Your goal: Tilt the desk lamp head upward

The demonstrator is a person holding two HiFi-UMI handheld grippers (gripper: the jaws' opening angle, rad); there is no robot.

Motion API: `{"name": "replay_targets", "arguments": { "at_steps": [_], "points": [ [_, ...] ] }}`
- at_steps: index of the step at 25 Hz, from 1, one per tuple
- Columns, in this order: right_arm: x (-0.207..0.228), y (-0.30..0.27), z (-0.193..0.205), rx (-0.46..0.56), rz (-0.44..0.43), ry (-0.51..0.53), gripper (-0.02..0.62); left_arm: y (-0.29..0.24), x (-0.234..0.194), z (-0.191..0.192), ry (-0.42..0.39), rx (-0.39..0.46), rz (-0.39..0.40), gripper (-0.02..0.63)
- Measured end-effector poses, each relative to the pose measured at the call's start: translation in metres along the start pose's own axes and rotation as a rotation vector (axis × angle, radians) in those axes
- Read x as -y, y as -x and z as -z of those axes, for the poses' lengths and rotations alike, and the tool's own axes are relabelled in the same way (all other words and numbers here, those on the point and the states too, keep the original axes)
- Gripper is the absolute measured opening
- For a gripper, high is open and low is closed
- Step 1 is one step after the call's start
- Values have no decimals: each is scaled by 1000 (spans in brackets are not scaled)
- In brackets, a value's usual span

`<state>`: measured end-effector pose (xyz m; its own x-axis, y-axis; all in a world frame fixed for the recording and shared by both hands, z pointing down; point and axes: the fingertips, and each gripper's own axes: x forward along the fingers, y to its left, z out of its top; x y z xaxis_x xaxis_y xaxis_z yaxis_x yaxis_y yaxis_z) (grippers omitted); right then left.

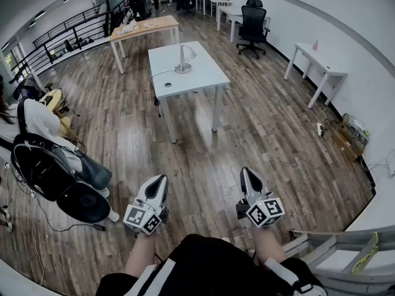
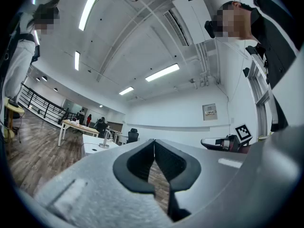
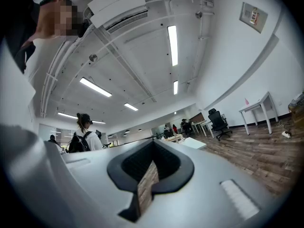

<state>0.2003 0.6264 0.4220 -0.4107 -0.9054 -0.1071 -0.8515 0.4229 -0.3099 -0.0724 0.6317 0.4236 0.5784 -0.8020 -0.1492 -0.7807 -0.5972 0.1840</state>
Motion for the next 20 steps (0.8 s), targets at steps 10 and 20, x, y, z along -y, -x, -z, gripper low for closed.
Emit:
{"name": "replay_targets", "arguments": {
  "at_steps": [10,20],
  "points": [
    [-16,-9,13,-28,-17,13,-2,11,-10,0,14,0,-4,3],
    [-46,-27,41,-86,7,11,-2,32,-39,-8,11,-13,13,3]
  ]
}}
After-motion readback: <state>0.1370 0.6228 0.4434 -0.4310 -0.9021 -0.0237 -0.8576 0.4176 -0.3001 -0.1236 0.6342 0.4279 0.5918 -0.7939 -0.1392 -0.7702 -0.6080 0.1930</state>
